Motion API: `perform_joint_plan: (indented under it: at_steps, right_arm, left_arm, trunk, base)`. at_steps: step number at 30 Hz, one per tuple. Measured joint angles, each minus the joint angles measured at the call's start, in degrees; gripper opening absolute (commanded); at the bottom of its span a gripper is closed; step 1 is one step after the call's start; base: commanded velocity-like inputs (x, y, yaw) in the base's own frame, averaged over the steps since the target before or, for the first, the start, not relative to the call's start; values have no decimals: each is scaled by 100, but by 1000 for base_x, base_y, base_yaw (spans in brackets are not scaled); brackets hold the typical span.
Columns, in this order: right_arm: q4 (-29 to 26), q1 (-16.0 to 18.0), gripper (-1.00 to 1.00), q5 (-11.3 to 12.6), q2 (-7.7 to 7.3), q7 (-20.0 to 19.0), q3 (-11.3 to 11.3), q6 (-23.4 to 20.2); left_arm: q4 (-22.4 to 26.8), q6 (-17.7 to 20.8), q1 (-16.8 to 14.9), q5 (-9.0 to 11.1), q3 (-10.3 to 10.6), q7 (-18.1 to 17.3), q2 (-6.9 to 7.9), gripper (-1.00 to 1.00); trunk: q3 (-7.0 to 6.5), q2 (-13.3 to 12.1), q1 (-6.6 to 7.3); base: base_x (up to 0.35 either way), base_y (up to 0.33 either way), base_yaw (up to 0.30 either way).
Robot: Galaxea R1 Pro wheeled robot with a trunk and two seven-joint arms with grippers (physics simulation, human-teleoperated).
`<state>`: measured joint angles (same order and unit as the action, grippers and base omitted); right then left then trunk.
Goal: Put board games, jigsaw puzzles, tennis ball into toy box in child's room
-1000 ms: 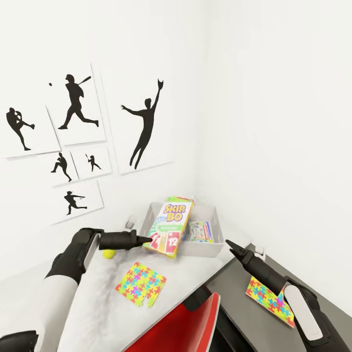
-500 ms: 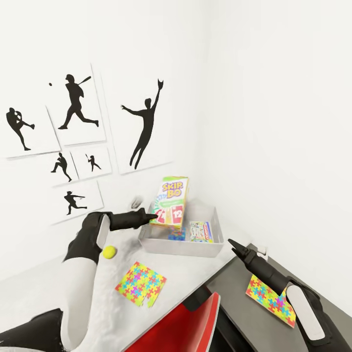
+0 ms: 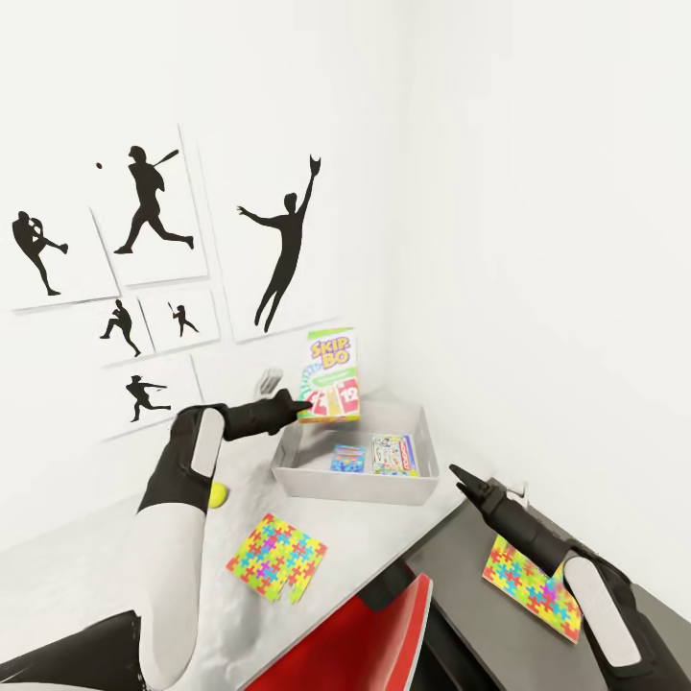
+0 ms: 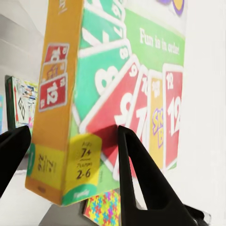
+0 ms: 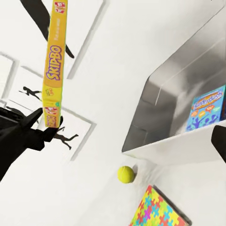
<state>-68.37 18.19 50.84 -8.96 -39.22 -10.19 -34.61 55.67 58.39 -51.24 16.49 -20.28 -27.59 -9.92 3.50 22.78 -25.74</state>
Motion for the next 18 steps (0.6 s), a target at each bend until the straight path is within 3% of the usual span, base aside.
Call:
perform_joint_plan:
  at_steps: [4,7,11,15,16,18]
  right_arm:
    - [-718,3,100,-13,2,42,-151,-266]
    - [-1543,-15,100,-22,7,205,-223,-1210]
    - [-1956,-29,100,-6,38,505,-485,-1806]
    - [-2050,-32,100,1,58,621,-593,-1953]
    - [-2059,-32,100,2,59,631,-604,-1967]
    - [-2068,-33,100,2,60,639,-617,-1982]
  left_arm:
    - [-73,1,0,66,26,8,0,-100]
    - [-114,1,0,76,32,9,0,-100]
    - [-126,4,0,66,33,7,0,-100]
    - [-128,16,0,105,33,-48,0,-100]
    - [-128,15,0,187,33,-60,0,-100]
    - [-127,15,2,605,28,-73,0,-100]
  trunk:
    - [0,0,0]
    - [0,0,0]
    - [0,0,0]
    - [0,0,0]
    - [0,0,0]
    - [0,0,0]
  base:
    - [0,0,0]
    - [0,0,0]
    - [0,0,0]
    - [0,0,0]
    - [0,0,0]
    - [0,0,0]
